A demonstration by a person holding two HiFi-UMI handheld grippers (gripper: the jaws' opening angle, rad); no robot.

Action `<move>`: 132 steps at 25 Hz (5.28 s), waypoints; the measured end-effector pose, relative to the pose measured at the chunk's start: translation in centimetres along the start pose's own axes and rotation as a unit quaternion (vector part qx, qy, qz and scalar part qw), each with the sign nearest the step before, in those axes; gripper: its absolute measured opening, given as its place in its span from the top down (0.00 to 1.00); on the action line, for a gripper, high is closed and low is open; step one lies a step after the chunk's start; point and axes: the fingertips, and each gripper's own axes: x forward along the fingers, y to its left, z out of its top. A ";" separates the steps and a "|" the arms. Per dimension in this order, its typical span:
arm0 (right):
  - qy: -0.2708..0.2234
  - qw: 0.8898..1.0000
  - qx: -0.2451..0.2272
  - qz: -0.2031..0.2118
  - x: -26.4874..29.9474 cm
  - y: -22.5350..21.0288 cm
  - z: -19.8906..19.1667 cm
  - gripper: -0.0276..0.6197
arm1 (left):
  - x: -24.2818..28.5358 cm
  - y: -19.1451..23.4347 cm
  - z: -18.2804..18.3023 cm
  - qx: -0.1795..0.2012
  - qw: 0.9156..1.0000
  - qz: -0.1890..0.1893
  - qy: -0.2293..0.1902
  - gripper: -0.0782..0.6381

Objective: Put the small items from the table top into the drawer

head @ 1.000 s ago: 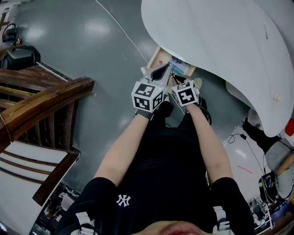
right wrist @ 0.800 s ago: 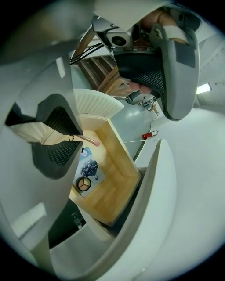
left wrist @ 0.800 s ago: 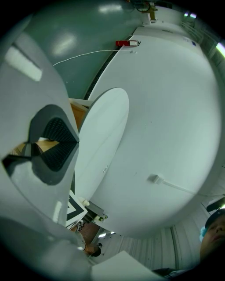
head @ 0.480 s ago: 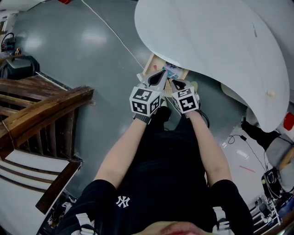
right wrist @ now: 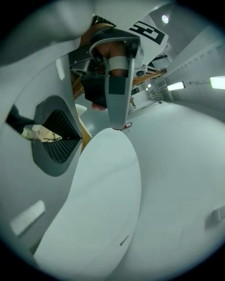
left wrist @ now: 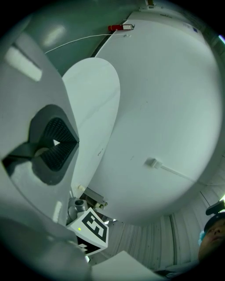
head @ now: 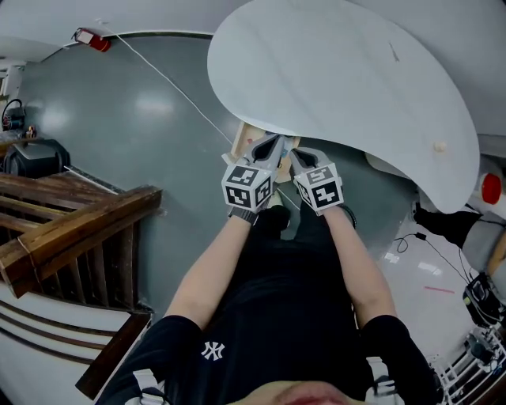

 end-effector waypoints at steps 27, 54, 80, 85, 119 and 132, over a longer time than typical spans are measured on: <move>-0.179 0.968 0.064 -0.166 -17.1 -15.9 9.0 0.91 | 10.1 -15.9 12.0 0.090 0.987 -0.130 -0.029 0.89; -0.155 0.970 0.085 -0.169 -13.2 -36.9 12.2 0.86 | 30.4 -16.9 14.1 0.068 0.991 -0.118 0.014 0.89; -0.068 0.980 0.044 -0.184 -3.7 -48.2 10.7 0.76 | 40.2 -12.9 11.7 0.045 0.994 -0.079 0.058 0.89; -0.047 0.981 0.035 -0.183 -2.3 -48.9 10.4 0.75 | 41.2 -12.0 11.2 0.041 0.995 -0.074 0.062 0.89; -0.129 0.975 0.043 -0.175 -8.5 -37.6 12.7 0.83 | 31.3 -12.5 12.5 0.059 0.995 -0.078 0.024 0.89; -0.151 0.975 0.020 -0.164 -10.0 -27.8 12.7 0.83 | 21.7 -10.9 11.7 0.058 0.996 -0.062 -0.005 0.89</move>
